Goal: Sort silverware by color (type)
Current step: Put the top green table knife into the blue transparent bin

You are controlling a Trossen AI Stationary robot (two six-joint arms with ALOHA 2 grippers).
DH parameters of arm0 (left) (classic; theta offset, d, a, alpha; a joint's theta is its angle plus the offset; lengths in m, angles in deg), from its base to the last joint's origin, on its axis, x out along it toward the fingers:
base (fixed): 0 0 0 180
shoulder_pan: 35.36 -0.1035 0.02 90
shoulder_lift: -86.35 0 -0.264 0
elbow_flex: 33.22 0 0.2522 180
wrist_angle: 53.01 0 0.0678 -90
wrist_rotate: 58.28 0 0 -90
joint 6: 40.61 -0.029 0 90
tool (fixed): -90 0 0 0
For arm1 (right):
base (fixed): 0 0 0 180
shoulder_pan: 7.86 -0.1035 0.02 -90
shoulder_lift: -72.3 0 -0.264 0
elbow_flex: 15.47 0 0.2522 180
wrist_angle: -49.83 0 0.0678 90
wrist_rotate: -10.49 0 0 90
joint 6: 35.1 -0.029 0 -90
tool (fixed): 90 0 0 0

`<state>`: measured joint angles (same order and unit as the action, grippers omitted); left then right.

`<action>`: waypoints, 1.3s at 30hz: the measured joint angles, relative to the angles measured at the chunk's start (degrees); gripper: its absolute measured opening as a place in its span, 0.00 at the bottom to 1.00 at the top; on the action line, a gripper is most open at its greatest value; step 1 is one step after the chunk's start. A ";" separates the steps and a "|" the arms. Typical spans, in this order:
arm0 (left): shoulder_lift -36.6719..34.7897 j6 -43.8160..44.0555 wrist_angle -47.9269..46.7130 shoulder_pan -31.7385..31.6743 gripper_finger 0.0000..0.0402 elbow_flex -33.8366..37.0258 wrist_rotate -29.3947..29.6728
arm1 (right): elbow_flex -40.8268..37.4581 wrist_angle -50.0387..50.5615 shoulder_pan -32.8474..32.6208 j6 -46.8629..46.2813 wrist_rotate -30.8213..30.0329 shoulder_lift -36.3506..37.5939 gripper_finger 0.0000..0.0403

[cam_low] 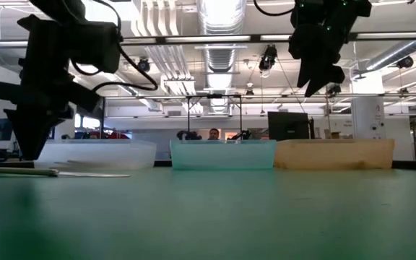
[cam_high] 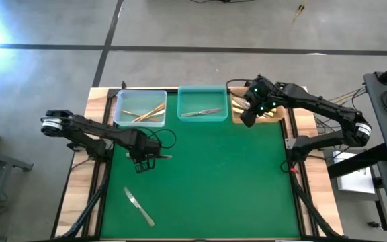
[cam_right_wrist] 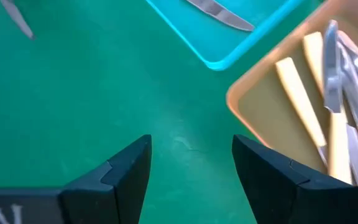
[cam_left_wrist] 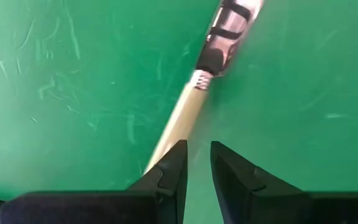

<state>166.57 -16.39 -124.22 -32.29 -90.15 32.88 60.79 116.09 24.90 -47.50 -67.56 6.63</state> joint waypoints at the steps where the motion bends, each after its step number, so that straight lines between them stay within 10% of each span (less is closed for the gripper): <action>1: -0.18 -0.86 0.18 -0.47 0.13 0.49 0.08 | 0.00 -0.37 -0.49 -0.39 0.03 0.00 0.53; 26: 8.35 -1.41 9.91 -5.35 0.13 3.57 -3.88 | -0.02 -2.26 -8.18 -5.21 -3.16 0.00 0.53; 39: 8.32 0.80 9.91 -5.37 0.02 -12.67 -3.11 | -0.02 -1.68 -8.53 -4.35 -3.00 0.00 0.53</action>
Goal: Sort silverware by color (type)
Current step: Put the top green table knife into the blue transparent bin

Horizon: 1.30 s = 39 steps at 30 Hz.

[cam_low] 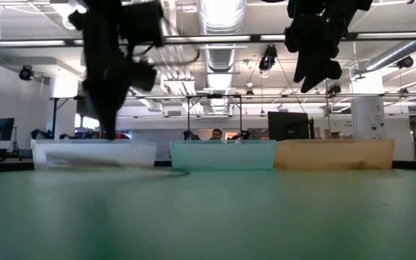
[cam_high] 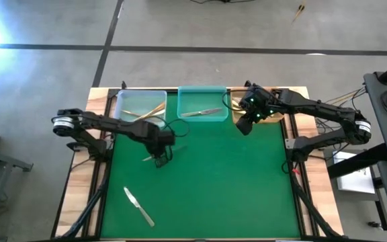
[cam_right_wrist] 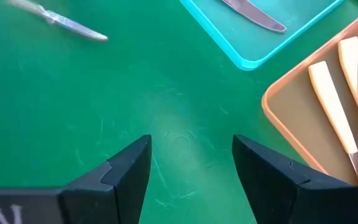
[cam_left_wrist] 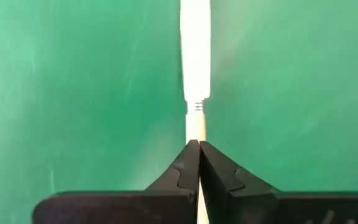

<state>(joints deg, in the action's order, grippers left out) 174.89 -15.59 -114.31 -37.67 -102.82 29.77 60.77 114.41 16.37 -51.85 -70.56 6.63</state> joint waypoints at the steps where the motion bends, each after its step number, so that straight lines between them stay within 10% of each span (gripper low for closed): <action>1: -0.07 -0.55 0.11 0.00 0.02 -2.07 0.00 | 0.00 -0.02 0.00 0.08 0.00 0.00 0.53; 12: 1.88 -7.55 -1.67 -2.00 0.01 -18.59 -0.04 | 0.00 0.95 0.01 2.06 -0.02 0.00 0.53; 25: 3.44 3.11 -6.18 2.35 0.00 -2.66 -6.98 | -0.02 6.37 0.01 4.45 -0.07 0.00 0.53; 39: 4.50 10.68 -4.02 5.68 0.11 -1.74 -9.54 | -0.02 5.96 0.02 5.33 -0.04 0.00 0.53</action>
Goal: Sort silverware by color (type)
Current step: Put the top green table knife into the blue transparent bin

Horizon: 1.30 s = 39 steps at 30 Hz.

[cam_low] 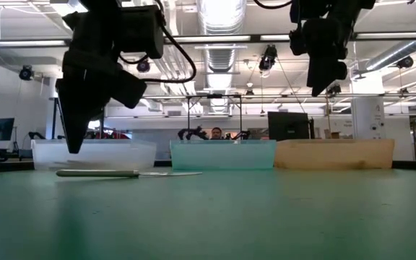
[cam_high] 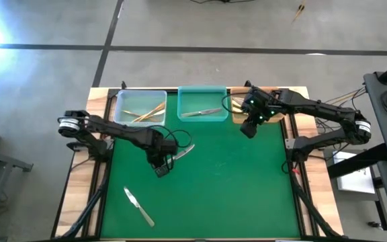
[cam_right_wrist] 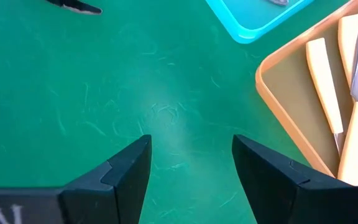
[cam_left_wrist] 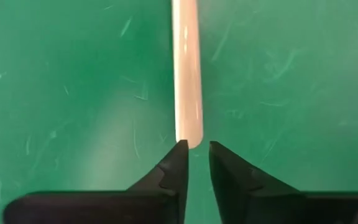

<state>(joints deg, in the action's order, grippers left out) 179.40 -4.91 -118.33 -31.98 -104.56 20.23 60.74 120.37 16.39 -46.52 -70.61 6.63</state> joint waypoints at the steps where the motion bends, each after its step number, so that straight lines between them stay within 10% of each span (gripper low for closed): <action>1: 0.15 0.72 0.04 0.02 0.13 -0.02 0.00 | 0.00 -0.27 0.00 -0.23 0.00 -0.07 0.53; 11: 0.53 3.86 2.71 1.18 0.29 -0.48 2.67 | 0.00 -0.31 0.00 -0.52 0.02 -0.08 0.53; 30: 0.00 18.03 18.16 4.37 0.29 12.26 6.68 | 0.00 -0.38 0.00 -0.52 0.03 -0.11 0.53; 39: 0.17 16.34 18.80 4.63 0.05 12.63 10.15 | 0.00 -0.49 0.00 -0.53 0.04 -0.11 0.53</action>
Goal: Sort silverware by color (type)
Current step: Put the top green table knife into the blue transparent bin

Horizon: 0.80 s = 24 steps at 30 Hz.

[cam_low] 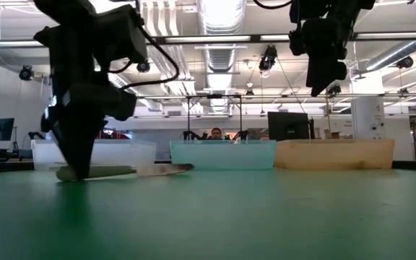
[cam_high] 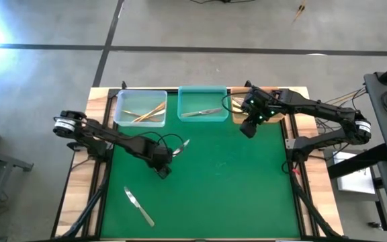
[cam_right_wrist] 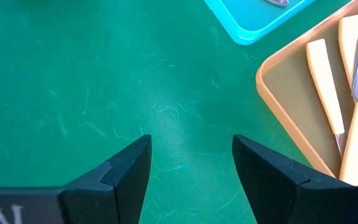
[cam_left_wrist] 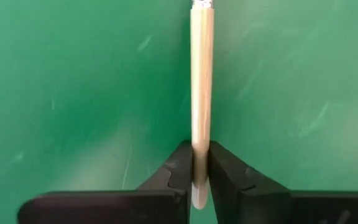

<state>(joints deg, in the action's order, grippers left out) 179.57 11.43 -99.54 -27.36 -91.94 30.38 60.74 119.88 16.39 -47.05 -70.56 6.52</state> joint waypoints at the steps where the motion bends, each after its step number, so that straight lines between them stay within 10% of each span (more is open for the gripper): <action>1: 0.29 -0.56 -0.13 0.04 0.04 -0.88 0.67 | 0.00 -0.01 0.00 0.00 -0.01 0.00 0.53; 24: 4.74 -28.78 -2.12 -16.41 0.02 -33.82 14.53 | 0.00 -0.31 0.00 0.00 -0.02 0.00 0.53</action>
<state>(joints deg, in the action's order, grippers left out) 184.31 -17.34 -101.65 -43.76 -125.76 44.91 60.74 119.58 16.39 -47.05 -70.58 6.52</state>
